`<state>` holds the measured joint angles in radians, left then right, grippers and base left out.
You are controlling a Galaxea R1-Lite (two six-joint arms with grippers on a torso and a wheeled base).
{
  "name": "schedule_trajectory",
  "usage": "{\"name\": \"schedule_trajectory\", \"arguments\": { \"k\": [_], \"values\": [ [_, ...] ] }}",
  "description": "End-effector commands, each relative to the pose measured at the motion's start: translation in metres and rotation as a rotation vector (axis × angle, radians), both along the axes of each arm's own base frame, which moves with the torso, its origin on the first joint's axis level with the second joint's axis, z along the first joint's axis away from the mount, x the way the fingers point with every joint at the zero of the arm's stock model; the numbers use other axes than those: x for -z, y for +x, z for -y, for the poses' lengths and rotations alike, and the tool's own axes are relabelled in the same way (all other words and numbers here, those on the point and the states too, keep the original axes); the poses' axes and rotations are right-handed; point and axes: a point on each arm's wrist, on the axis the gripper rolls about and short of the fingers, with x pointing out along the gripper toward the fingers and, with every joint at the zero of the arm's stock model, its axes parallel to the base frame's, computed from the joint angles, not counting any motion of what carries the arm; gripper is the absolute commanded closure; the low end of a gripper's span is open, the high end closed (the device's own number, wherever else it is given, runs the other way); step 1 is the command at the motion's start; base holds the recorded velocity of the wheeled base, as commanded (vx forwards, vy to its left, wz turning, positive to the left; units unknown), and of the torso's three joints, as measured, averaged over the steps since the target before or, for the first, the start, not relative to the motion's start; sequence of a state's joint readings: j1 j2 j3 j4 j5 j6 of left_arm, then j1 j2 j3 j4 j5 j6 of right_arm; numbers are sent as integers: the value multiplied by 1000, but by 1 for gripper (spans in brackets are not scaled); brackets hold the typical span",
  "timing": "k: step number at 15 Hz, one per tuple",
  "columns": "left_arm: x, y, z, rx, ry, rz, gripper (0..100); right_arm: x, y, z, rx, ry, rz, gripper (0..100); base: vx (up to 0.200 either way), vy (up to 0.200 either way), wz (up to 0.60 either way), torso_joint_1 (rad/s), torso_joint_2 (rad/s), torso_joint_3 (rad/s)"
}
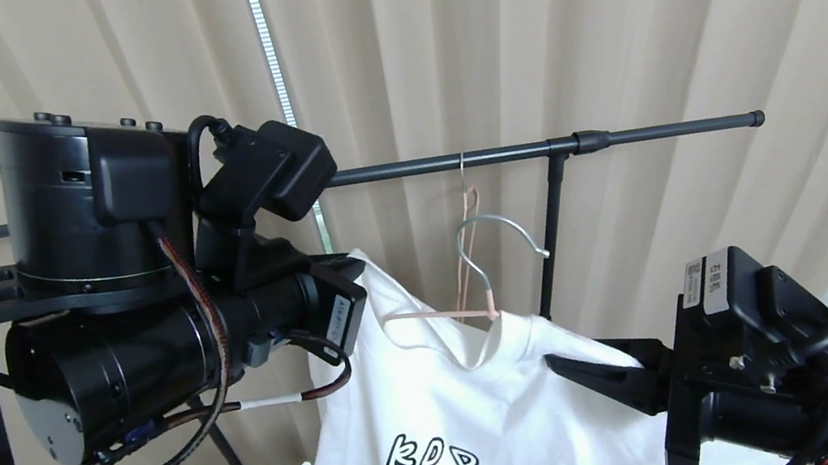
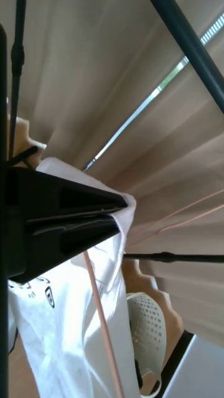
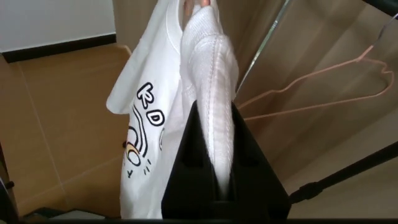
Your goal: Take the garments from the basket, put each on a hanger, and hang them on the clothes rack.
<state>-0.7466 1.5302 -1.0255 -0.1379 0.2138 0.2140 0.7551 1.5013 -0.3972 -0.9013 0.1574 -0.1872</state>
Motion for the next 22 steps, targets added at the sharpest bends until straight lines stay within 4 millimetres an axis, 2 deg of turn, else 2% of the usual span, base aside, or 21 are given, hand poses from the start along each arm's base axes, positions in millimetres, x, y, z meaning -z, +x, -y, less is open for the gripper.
{"name": "schedule_trajectory", "arguments": {
  "k": [1, 5, 12, 17, 22],
  "values": [
    [1, -9, 8, 44, 1, -3, 100, -1, 3, -5, 3, 25, -27, 100, 0, 0, 0, 0, 0, 0],
    [2, -18, 19, 108, -2, -9, 100, -2, 2, -12, -14, 58, -62, 100, 0, 0, 0, 0, 0, 0],
    [-2, -25, 21, 146, -41, -19, 100, 10, 14, -23, -3, 95, -68, 100, 0, 0, 0, 0, 0, 0],
    [-13, -25, 19, 133, -92, -6, 100, 3, 16, -21, 9, 146, -52, 100, 0, 0, 0, 0, 0, 0],
    [-11, -25, 19, 127, -88, -8, 100, -9, 14, -19, 6, 205, -7, 100, 0, 0, 0, 0, 0, 0]
  ]
}}
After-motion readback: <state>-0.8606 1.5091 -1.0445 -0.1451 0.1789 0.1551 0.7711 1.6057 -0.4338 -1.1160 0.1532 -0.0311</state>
